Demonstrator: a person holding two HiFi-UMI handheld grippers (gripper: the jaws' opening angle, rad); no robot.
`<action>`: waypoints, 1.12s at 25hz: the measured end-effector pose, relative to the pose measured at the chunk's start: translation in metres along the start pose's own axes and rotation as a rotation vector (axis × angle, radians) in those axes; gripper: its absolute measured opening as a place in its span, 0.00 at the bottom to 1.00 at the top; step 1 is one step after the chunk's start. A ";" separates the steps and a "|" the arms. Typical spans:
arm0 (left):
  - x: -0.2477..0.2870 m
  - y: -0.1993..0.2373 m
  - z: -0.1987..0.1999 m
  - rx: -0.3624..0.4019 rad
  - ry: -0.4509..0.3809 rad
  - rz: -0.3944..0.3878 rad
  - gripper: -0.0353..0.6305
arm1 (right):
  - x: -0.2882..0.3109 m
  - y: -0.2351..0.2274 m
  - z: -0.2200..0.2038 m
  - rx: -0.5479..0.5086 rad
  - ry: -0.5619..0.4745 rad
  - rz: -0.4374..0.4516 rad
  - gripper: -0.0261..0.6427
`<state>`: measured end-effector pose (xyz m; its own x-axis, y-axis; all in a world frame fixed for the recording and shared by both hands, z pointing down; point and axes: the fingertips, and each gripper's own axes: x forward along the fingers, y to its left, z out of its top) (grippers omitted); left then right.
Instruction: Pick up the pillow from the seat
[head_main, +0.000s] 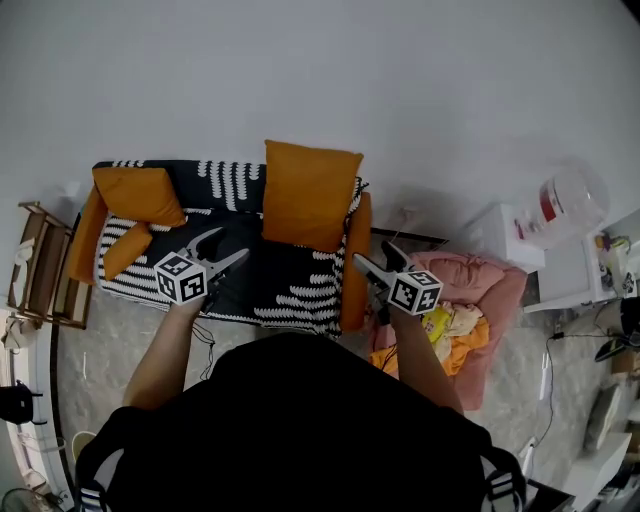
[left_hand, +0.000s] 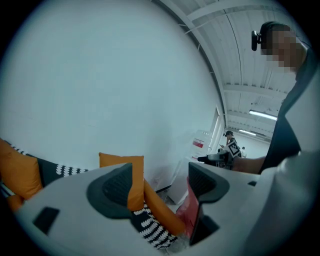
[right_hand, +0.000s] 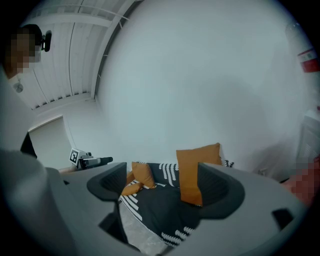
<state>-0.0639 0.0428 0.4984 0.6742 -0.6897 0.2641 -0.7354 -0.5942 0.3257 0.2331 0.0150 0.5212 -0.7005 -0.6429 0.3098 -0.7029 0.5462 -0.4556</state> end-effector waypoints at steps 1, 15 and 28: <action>0.002 -0.001 0.000 0.000 0.003 -0.001 0.59 | 0.001 -0.001 0.000 -0.005 0.007 0.004 0.68; 0.021 0.003 -0.004 0.000 0.045 -0.025 0.59 | 0.010 -0.005 -0.010 0.000 0.040 0.015 0.68; 0.059 0.039 0.007 -0.009 0.077 -0.102 0.59 | 0.037 -0.019 0.001 0.008 0.059 -0.041 0.68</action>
<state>-0.0538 -0.0239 0.5201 0.7492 -0.5917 0.2977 -0.6621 -0.6557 0.3629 0.2210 -0.0196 0.5410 -0.6775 -0.6315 0.3772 -0.7302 0.5157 -0.4481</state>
